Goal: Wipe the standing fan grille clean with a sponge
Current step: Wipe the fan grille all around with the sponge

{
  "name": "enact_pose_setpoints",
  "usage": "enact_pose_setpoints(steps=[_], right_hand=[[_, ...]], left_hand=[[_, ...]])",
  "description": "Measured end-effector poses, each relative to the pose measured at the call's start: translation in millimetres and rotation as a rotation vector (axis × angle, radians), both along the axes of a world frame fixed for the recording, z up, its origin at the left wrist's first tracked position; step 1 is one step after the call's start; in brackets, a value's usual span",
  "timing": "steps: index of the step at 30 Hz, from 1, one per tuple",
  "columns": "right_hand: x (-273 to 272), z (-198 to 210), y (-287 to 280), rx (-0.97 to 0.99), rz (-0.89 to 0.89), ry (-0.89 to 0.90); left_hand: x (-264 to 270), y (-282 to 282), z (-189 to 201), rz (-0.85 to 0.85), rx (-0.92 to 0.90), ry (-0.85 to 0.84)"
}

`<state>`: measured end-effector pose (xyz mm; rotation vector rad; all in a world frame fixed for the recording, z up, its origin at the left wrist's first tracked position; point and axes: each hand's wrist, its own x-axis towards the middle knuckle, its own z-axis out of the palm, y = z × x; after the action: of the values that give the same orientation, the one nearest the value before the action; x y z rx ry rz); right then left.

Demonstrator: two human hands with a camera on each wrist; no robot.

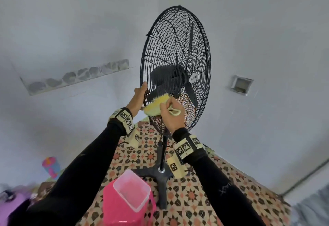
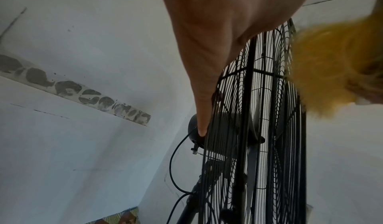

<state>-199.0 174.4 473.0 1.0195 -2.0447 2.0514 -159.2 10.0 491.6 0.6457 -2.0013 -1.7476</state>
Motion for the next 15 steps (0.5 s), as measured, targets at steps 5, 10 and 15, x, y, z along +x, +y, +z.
enact_pose_setpoints(steps=[5, 10, 15], right_hand=[[-12.7, 14.8, 5.2, -0.153, -0.298, -0.174], [-10.6, 12.5, 5.1, -0.09, -0.2, -0.17], [-15.6, 15.5, 1.5, -0.028, -0.198, -0.19]], left_hand=[[1.3, -6.1, 0.3, -0.052, 0.029, -0.012], [-2.6, -13.6, -5.2, -0.062, 0.064, -0.01], [1.5, -8.8, 1.2, -0.092, 0.081, -0.017]])
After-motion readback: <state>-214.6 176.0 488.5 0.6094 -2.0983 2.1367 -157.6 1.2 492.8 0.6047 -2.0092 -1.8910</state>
